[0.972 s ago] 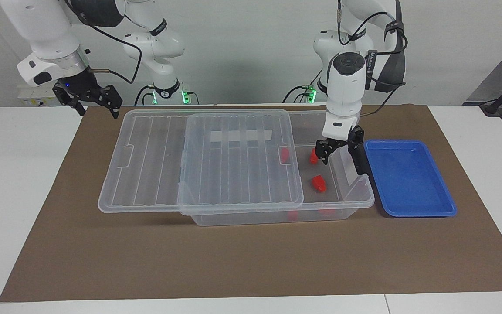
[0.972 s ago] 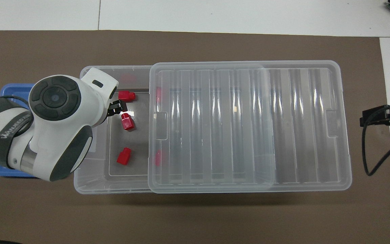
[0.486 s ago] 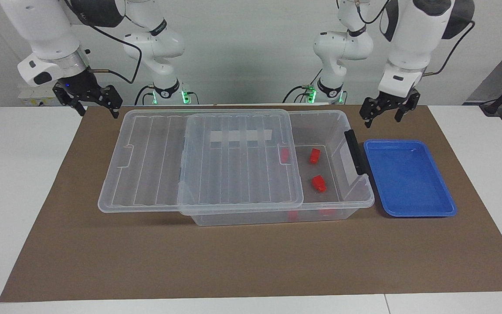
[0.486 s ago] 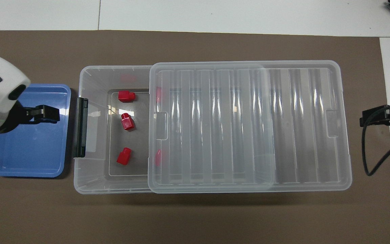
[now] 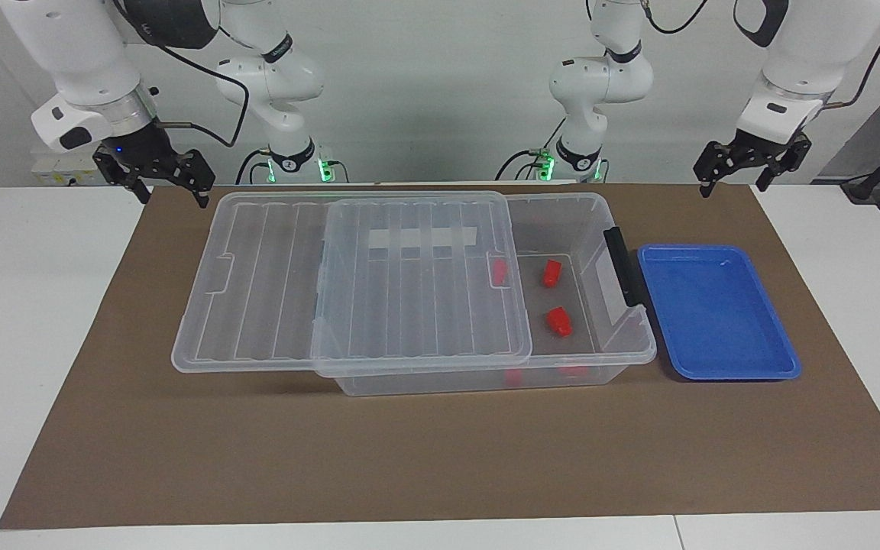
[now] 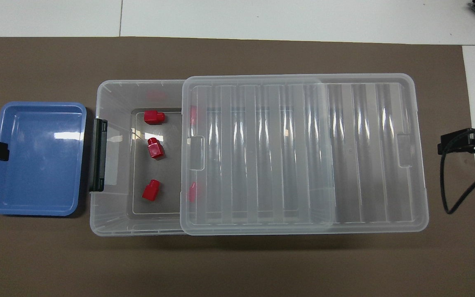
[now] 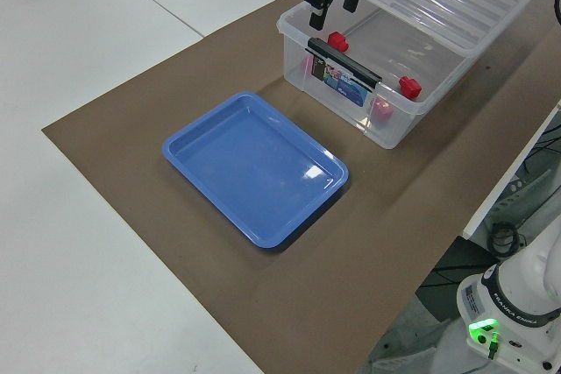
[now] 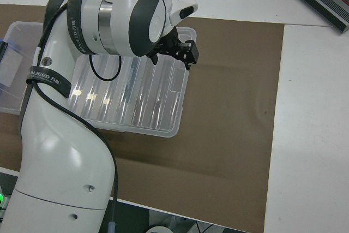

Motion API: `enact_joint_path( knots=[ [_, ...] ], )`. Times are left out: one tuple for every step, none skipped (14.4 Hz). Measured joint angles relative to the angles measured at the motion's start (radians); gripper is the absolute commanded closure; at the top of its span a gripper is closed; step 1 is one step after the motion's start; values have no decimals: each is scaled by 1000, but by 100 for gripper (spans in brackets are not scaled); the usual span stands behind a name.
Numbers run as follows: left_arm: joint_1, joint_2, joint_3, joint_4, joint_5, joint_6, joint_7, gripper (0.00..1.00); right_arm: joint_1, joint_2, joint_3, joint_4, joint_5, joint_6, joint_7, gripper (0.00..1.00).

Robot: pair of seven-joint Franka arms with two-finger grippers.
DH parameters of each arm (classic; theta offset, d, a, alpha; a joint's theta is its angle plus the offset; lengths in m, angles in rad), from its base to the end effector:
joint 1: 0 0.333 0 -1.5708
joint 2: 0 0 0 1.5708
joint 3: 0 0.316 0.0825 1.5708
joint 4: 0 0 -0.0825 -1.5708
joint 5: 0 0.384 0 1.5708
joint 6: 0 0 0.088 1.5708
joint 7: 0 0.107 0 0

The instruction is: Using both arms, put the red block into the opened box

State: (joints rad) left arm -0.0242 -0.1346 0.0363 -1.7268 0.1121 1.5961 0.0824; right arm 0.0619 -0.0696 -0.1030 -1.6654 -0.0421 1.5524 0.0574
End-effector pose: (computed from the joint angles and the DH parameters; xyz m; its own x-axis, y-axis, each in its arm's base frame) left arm 0.5133 0.0192 0.6254 0.9973 -0.0729 -0.0052 -0.0730 -0.9916 -0.1069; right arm 0.5289 -0.0282 0.6160 0.9943 -0.0985 -0.0417 -0.0969 -0.9946 0.0374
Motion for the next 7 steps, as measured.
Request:
enact_joint_path(
  knots=[
    [14,-1,1,0,-6,0,28,0,0,0,0,0,0,0,0,0],
    [20,-3,1,0,-9,0,38,0,0,0,0,0,0,0,0,0],
    [20,-5,0,0,-9,1,39,0,0,0,0,0,0,0,0,0],
    [20,-7,-2,0,-10,3,39,0,0,0,0,0,0,0,0,0],
    [20,-9,-3,0,-10,4,39,0,0,0,0,0,0,0,0,0],
    [20,-9,-4,0,-11,4,39,0,0,0,0,0,0,0,0,0],
    [20,-9,-4,0,-11,5,39,0,0,0,0,0,0,0,0,0]
  ],
)
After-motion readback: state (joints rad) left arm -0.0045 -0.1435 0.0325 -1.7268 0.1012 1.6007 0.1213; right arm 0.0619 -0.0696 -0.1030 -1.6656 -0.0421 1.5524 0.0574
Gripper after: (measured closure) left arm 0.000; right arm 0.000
